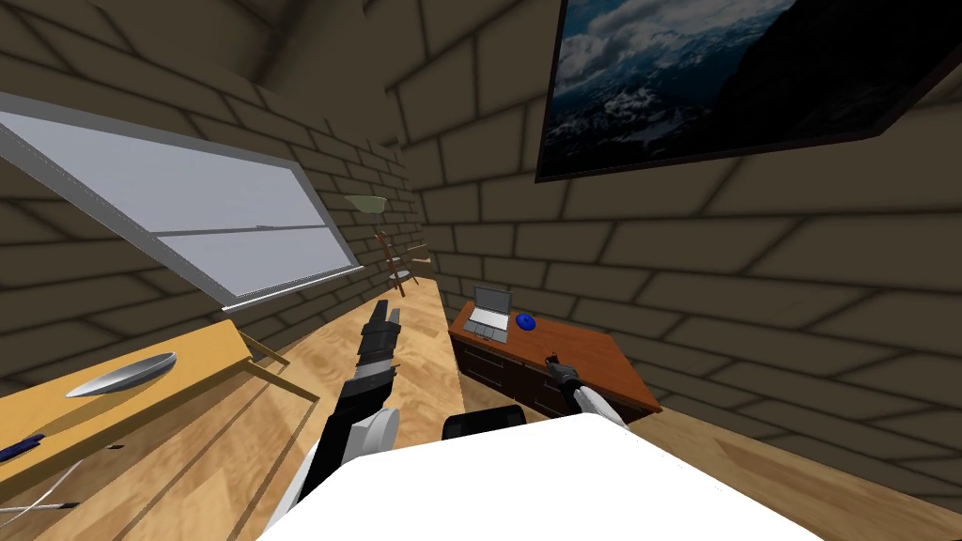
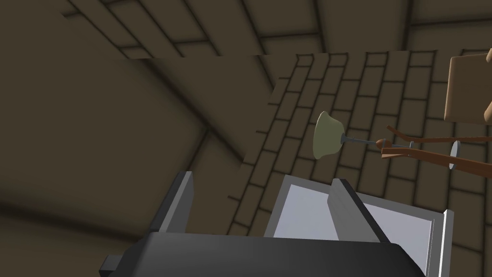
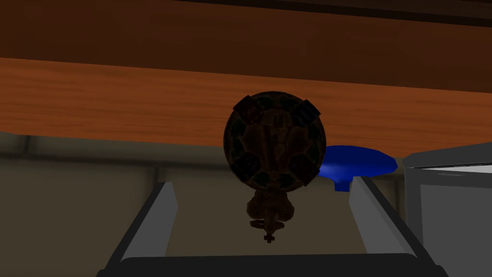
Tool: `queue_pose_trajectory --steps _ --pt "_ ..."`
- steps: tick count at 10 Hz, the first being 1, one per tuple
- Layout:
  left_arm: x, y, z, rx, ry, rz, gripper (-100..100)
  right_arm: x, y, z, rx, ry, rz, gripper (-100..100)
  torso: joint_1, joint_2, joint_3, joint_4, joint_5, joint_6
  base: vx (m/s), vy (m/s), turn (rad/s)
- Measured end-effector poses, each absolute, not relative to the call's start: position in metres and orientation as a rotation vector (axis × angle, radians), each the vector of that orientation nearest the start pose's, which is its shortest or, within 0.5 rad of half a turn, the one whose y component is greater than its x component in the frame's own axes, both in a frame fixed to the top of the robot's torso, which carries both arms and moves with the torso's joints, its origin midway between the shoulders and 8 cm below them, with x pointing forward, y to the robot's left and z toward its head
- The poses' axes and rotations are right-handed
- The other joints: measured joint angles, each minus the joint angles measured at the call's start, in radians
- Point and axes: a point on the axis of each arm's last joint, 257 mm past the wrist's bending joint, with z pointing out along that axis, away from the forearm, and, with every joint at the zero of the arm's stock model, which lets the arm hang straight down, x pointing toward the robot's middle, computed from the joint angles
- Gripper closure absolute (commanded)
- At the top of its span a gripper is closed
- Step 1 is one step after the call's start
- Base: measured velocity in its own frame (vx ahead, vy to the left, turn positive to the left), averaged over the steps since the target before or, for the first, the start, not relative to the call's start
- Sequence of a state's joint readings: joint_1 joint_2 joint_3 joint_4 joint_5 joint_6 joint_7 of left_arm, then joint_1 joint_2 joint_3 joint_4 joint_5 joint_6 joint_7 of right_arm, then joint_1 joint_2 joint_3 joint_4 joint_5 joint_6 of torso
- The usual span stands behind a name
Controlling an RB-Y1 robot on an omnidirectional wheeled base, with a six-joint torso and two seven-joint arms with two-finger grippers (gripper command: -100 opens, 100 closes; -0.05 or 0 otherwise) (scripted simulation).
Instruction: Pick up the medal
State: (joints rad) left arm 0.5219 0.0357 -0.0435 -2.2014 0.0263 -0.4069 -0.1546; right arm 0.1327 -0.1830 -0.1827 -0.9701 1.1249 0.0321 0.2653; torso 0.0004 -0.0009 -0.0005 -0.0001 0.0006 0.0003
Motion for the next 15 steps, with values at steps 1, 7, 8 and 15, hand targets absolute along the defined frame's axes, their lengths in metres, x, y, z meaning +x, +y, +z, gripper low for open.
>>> queue_pose_trajectory --steps 1,7,8,15 --pt "0.371 0.273 -0.039 -0.737 0.808 -1.167 0 0.345 -0.428 -0.539 0.344 2.244 -0.27 -100 0.0 0.0 0.0 0.0 0.0 0.0 0.02 0.01 -0.072" --pt "0.371 0.273 -0.039 -0.737 0.808 -1.167 0 0.355 -0.421 -0.545 0.314 2.258 -0.231 -100 0.0 0.0 0.0 0.0 0.0 0.0 0.016 0.01 -0.056" --pt "0.371 0.273 -0.039 -0.737 0.808 -1.167 0 0.356 -0.42 -0.545 0.298 2.26 -0.235 -100 0.0 0.0 0.0 0.0 0.0 0.0 0.018 0.005 -0.102" --pt "0.371 0.273 -0.039 -0.737 0.808 -1.167 0 0.369 -0.414 -0.548 0.26 2.26 -0.207 -100 0.0 0.0 0.0 0.0 0.0 0.0 0.015 0.01 -0.057"
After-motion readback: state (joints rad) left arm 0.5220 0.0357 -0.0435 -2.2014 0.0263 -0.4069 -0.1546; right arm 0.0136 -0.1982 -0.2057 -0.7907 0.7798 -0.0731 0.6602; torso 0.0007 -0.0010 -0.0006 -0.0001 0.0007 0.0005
